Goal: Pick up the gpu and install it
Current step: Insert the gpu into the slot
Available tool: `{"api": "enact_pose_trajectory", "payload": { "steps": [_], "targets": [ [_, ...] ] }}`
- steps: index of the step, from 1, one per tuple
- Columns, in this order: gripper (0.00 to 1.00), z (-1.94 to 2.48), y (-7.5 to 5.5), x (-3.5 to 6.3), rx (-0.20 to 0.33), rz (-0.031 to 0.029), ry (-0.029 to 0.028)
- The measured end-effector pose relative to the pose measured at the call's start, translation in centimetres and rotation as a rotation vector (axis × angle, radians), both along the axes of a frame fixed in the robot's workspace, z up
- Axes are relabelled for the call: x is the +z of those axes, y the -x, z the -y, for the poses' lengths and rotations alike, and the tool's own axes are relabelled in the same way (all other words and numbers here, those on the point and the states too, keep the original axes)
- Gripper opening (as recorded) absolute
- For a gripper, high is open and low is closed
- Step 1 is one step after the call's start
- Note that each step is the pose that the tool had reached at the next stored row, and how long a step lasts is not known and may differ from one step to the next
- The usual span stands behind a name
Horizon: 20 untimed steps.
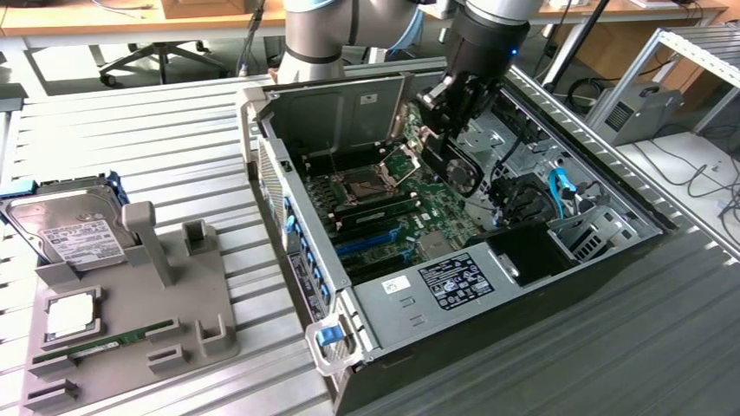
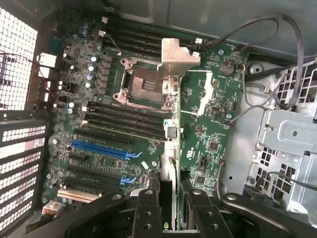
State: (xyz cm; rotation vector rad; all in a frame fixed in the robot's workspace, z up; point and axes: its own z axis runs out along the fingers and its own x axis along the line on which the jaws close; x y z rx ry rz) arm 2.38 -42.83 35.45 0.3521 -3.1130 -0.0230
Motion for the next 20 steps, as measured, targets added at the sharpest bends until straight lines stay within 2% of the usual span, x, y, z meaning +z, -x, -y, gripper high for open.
{"api": "enact_pose_trajectory", "payload": {
  "steps": [20],
  "targets": [
    [0.26,0.00,0.00,0.00,0.125,0.0000,0.0000]
  ]
}}
